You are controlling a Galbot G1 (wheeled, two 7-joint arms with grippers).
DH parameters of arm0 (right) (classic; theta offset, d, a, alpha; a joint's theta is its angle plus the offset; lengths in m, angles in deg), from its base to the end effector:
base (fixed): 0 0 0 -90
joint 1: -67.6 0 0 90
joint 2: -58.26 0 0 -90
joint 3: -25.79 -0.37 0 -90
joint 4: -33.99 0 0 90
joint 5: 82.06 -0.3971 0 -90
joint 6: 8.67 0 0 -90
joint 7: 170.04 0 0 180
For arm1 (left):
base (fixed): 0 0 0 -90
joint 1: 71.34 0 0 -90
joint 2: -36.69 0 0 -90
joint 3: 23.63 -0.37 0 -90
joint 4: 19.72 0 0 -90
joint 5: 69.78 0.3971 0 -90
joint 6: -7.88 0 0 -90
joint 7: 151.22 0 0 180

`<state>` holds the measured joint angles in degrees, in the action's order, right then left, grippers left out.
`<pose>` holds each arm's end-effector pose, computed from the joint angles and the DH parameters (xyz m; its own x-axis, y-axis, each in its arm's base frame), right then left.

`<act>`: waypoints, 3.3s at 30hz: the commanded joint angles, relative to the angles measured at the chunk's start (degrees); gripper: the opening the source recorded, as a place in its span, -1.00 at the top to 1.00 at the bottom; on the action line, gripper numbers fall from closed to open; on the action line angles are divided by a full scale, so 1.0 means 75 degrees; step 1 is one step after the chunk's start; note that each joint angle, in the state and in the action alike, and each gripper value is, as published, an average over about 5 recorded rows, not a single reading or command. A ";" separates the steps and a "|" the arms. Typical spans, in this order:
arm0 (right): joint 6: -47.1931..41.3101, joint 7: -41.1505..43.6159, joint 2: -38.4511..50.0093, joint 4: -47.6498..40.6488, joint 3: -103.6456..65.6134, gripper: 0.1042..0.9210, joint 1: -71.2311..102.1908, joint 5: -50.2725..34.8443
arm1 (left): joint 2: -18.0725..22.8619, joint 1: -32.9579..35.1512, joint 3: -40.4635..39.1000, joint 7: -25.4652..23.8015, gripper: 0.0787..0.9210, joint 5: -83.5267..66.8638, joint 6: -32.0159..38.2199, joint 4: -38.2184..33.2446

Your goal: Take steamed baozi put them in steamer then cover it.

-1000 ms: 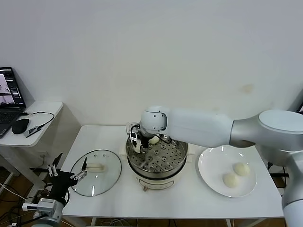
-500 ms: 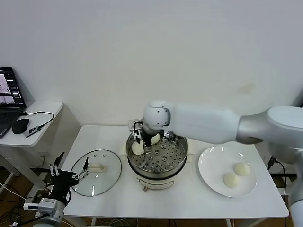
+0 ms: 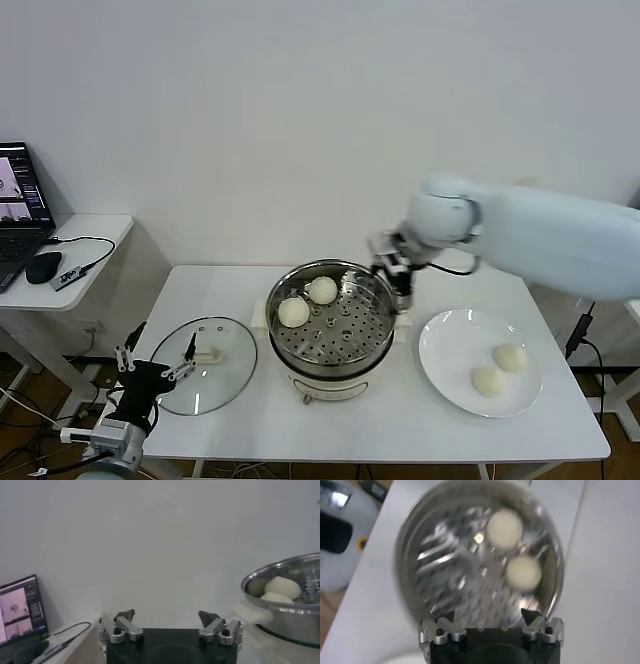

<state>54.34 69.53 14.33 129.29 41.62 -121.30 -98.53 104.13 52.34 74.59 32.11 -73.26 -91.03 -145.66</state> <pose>0.5158 0.0239 -0.0284 -0.2396 -0.1769 0.9546 -0.9132 -0.2926 -0.2835 0.2044 0.0950 -0.2670 -0.9965 0.0110 0.0826 0.0389 0.9381 0.3442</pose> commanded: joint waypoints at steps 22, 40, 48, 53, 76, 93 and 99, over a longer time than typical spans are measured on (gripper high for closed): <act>0.1378 -0.0207 0.3941 0.0100 -0.4860 -0.76 0.7020 0.3652 | 0.0115 0.0130 -0.0230 0.0021 -0.77 0.0222 0.0020 0.0140; 0.1515 -0.0432 0.2531 -0.1120 -0.5727 -0.76 0.7927 0.4083 | 0.0193 0.0278 -0.0008 0.0020 -0.77 0.0252 0.0019 0.0138; 0.1490 -0.0438 0.2421 -0.1289 -0.5707 -0.67 0.7989 0.4138 | 0.0223 0.0273 -0.0013 0.0020 -0.77 0.0262 0.0029 0.0177; 0.1480 -0.0460 0.2326 -0.1399 -0.5716 -0.58 0.8005 0.4121 | 0.0234 0.0260 -0.0033 0.0021 -0.77 0.0269 0.0034 0.0184; 0.1200 0.0129 0.2962 -0.0584 -0.4667 -0.14 0.5599 0.2968 | 0.0243 0.0258 -0.0085 0.0023 -0.77 0.0295 0.0054 -0.0001; 0.0932 -0.0014 0.2250 0.0128 -0.1767 -0.15 0.0420 0.1107 | 0.0167 0.0263 -0.0137 0.0027 -0.77 0.0317 0.0063 -0.0155; 0.0949 -0.0321 0.0932 0.0197 -0.0855 -0.15 -0.0718 0.0534 | 0.0199 0.0327 -0.0071 0.0026 -0.77 0.0336 0.0073 -0.0244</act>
<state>61.45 69.27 31.63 129.15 21.95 -106.47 -87.10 105.58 54.65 73.84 32.33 -70.77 -90.51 -147.26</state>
